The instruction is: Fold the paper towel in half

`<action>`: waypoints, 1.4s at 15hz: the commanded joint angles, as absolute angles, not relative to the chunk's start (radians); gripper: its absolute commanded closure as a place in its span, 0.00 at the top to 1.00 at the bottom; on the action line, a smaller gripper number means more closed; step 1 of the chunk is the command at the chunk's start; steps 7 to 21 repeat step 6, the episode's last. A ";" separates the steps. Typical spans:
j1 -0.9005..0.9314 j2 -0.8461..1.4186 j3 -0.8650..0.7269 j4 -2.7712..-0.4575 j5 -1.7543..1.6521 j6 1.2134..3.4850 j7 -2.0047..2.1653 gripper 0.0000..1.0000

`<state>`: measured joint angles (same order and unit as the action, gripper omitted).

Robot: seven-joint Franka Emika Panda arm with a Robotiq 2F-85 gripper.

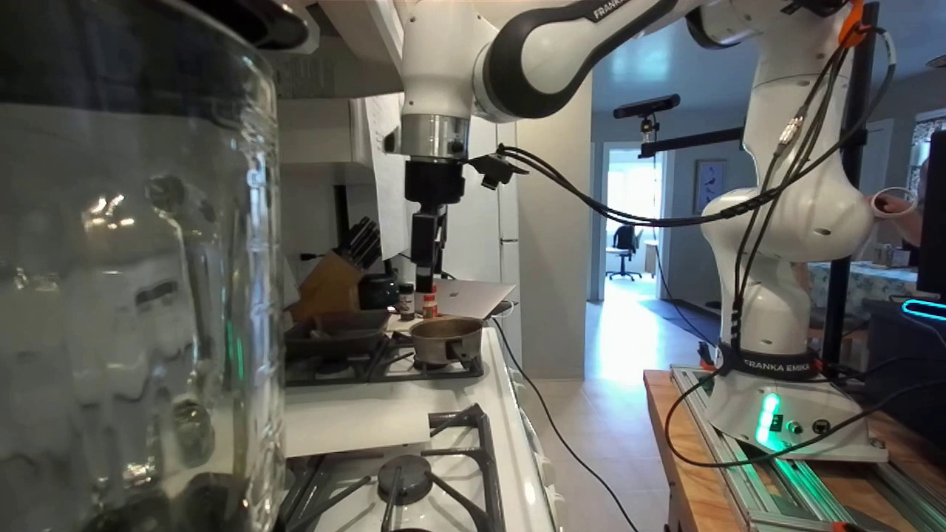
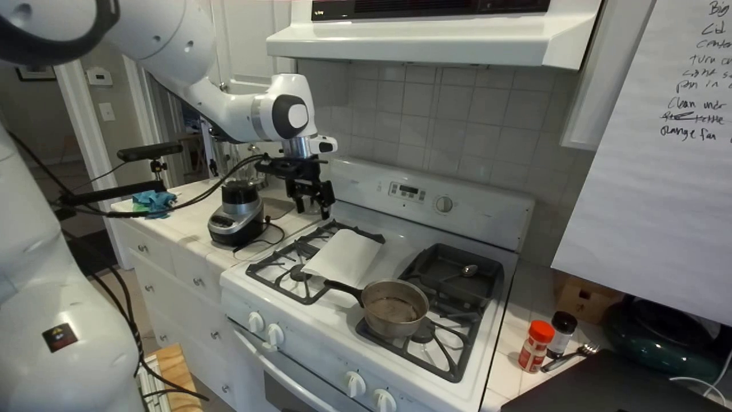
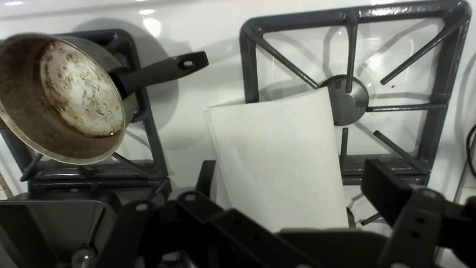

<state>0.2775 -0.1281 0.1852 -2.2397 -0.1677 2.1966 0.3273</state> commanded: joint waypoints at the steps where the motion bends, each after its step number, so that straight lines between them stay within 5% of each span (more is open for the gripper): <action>1: 0.248 -0.170 0.222 -2.268 -0.161 2.182 0.331 1.00; 21: 0.242 -0.268 0.236 -2.339 -0.157 2.167 0.340 1.00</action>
